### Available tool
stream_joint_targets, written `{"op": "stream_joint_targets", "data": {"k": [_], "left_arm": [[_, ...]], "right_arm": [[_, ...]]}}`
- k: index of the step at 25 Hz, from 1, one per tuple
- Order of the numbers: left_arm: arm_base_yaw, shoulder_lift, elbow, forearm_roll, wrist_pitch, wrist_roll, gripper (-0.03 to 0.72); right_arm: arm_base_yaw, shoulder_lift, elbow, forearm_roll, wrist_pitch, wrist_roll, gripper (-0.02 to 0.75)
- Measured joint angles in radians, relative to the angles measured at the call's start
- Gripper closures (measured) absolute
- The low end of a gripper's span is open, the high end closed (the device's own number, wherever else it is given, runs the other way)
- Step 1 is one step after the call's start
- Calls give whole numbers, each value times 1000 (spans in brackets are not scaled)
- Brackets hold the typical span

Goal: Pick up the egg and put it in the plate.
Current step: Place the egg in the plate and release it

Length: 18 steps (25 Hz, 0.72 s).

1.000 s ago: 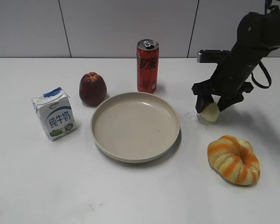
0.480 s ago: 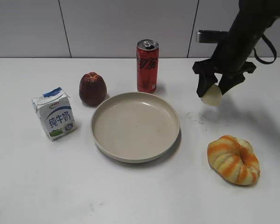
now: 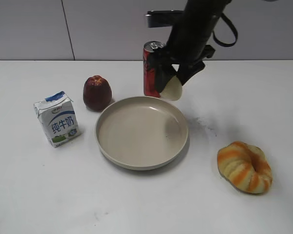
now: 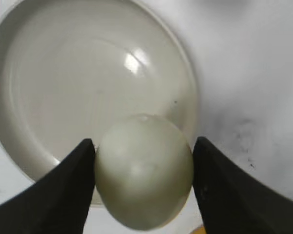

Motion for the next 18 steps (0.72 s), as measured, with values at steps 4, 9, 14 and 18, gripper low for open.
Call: {"op": "stream_joint_targets", "data": {"k": [4,9,14,18], "left_arm": [[0,0,0,0,0,0,449],[0,0,0,0,0,0,449],[0,0,0,0,0,0,449],[0,0,0,0,0,0,449]], "right_arm": [[70,52,0,-30,-38,0,279],[96,143,0,-40,-50,17,279],[96,168,0,-62,-68,36,176],[96,168,0,-72,-72,41,117]]}}
